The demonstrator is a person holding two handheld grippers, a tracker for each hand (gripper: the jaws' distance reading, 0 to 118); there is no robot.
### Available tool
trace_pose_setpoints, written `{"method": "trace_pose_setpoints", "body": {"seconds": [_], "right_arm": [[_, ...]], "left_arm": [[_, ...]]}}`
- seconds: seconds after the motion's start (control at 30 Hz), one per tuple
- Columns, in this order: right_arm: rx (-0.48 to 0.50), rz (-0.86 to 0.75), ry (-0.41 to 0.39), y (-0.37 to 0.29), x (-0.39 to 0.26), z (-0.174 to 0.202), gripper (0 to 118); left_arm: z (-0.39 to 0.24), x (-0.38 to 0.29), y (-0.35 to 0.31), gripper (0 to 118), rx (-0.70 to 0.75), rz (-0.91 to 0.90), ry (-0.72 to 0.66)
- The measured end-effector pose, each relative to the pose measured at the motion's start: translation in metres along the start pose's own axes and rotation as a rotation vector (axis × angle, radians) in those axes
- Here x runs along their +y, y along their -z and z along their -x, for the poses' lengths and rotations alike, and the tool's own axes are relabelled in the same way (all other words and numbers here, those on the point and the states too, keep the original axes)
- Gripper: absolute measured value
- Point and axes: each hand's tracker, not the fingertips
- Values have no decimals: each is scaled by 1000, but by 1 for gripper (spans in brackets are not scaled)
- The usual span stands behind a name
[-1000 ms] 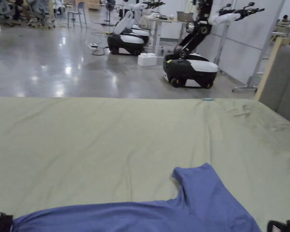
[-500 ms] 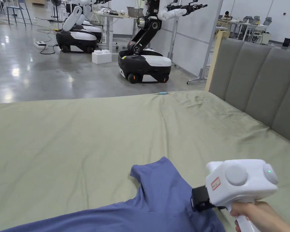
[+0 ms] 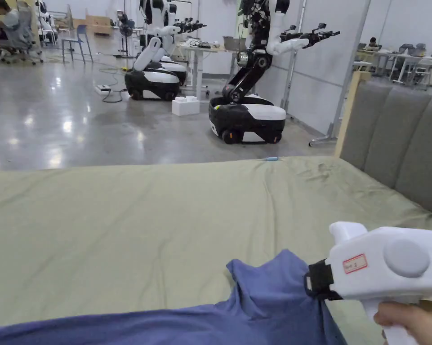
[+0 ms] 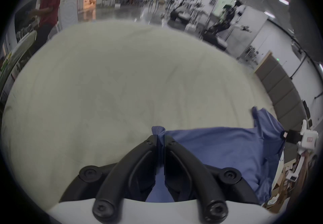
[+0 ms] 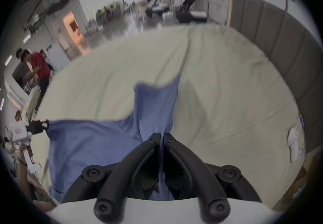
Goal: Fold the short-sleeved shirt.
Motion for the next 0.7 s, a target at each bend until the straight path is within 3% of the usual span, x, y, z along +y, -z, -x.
{"method": "trace_pose_setpoints", "body": {"seconds": [0.3,0.53,0.7], "right_arm": [[127,-332,30,-190,39,7,6],[126,-532,26,-255,90,30,6],[14,-580,6,-261,161,59,6]], "left_arm": [[-13,52,-181,8,-90,-326,35],[-24,101,-265,8,-55,-505,86],[-42,165,-289,8,62,-581,96]]}}
